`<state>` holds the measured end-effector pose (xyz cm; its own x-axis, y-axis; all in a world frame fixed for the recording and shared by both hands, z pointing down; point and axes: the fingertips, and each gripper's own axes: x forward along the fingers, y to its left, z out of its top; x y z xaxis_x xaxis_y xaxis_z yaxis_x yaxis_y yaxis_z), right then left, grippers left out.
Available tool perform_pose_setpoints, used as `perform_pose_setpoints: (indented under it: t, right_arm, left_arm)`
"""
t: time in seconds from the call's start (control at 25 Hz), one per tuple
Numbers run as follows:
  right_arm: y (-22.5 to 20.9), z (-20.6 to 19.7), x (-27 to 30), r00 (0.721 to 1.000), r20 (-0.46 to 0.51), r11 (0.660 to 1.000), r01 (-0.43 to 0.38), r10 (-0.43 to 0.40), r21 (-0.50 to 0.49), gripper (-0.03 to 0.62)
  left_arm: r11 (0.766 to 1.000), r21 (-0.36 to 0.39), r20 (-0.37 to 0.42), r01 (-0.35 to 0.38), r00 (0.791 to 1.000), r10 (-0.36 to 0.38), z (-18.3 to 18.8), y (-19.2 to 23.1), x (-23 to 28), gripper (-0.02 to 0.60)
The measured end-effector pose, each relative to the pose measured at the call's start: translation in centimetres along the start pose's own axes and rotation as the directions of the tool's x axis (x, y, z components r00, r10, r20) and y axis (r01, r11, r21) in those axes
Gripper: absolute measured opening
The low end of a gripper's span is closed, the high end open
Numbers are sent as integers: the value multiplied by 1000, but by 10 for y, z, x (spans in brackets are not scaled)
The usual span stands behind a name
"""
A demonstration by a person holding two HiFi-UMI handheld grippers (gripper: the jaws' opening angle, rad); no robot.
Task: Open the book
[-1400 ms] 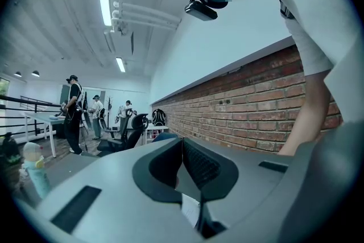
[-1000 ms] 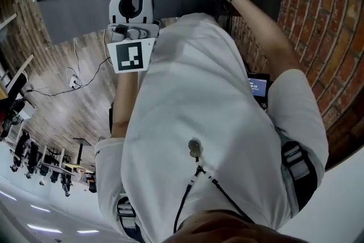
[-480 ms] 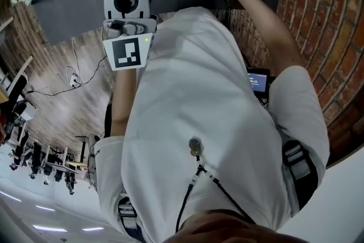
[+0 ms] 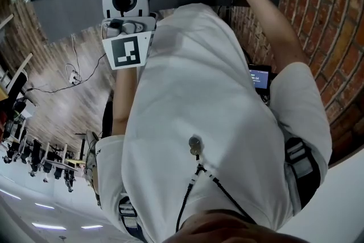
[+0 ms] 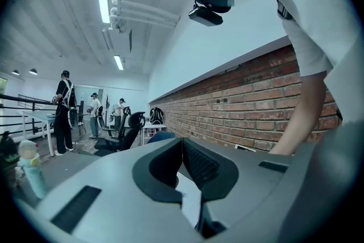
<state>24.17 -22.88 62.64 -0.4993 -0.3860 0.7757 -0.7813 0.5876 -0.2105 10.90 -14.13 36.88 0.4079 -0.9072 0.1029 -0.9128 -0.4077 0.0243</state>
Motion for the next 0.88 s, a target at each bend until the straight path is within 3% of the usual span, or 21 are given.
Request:
perform_pose_setpoints:
  t: [0.88]
  right_arm:
    - [-40,-39,15,993,-70,990,100,-93,102,38]
  left_arm:
    - [995,-35,12,-92,996,92,3,20,-11,23]
